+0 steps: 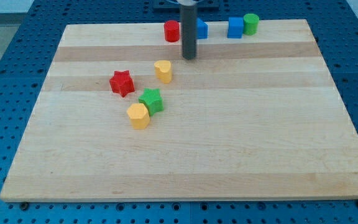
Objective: Push the yellow heart slightly up
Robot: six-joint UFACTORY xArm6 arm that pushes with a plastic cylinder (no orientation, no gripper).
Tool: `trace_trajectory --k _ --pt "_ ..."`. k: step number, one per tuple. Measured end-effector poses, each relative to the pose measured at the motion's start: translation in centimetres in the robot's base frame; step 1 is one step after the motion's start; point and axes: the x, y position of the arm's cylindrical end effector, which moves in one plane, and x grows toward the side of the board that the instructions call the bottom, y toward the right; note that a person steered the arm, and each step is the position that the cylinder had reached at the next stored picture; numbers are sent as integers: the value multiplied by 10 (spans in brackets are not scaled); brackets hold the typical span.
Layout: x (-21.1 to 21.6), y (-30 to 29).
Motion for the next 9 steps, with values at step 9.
trace_trajectory --k 9 --pt "20 -90"
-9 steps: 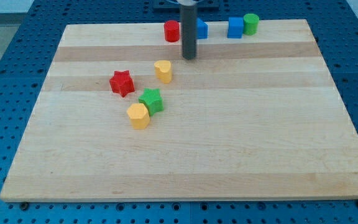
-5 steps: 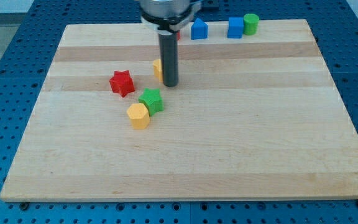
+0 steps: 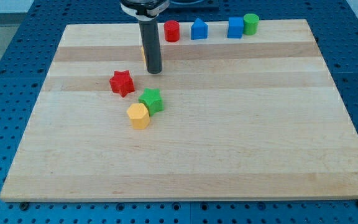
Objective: Push the yellow heart slightly up
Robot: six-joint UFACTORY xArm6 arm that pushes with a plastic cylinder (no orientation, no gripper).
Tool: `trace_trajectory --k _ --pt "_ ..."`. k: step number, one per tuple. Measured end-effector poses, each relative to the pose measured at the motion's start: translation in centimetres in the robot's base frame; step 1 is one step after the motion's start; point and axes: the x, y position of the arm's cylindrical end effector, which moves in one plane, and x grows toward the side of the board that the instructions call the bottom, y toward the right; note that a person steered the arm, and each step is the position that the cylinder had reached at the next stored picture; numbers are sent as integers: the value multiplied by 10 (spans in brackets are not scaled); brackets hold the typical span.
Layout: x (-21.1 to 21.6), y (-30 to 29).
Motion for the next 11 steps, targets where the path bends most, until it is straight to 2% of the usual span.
trace_trajectory --k 3,5,7,9,11 --pt "-54 -17" --pt "-41 -56" --pt "-74 -50" --pt "-55 -31" --pt "-92 -30"
